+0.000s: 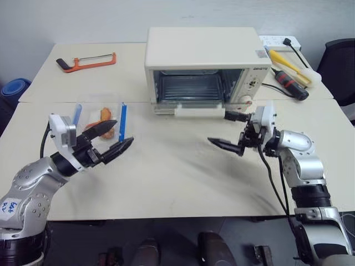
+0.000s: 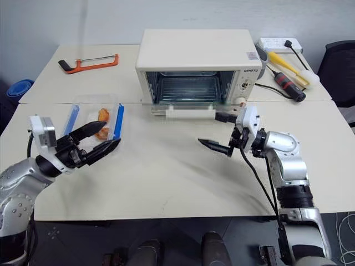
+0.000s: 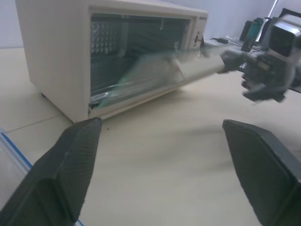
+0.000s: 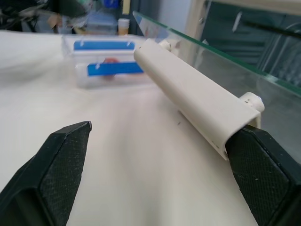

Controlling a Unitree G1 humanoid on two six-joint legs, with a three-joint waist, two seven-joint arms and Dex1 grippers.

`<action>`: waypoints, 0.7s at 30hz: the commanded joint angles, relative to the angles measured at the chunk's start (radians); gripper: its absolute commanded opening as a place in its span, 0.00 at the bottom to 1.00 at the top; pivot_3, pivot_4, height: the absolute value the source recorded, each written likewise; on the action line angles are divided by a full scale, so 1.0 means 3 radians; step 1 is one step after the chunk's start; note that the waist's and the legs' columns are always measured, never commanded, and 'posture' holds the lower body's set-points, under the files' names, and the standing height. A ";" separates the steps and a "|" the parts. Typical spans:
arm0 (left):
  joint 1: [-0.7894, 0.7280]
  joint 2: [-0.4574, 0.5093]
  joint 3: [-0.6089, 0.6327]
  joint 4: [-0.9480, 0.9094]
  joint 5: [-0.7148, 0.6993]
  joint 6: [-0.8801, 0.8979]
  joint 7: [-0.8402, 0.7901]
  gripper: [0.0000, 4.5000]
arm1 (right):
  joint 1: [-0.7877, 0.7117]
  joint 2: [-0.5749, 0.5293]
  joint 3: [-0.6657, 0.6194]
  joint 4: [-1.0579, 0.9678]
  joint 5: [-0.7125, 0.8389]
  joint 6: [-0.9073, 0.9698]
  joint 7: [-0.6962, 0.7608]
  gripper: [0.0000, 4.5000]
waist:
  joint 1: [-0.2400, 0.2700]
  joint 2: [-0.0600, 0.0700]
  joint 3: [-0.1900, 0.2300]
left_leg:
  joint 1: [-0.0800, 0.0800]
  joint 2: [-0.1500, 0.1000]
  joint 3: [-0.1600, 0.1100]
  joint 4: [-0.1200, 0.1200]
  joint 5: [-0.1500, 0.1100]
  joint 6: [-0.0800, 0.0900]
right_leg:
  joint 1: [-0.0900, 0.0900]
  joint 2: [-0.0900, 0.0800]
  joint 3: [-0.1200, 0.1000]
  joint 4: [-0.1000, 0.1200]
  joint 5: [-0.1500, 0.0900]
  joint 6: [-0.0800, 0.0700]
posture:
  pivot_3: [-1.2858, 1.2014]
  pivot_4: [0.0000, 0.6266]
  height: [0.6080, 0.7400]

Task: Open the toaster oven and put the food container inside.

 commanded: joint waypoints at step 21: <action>-0.2067 -0.0698 -0.0884 0.2458 0.1239 -0.1218 -0.0819 0.01 | 0.0293 -0.0090 -0.0328 -0.0054 0.0026 -0.0472 -0.0110 1.00 | 0.0000 -0.0001 0.0001 | -0.0007 -0.0002 0.0019 0.0017 0.0001 -0.0001 | -0.0032 -0.0006 -0.0025 0.0034 0.0000 0.0000 | 0.52 0.24 1.00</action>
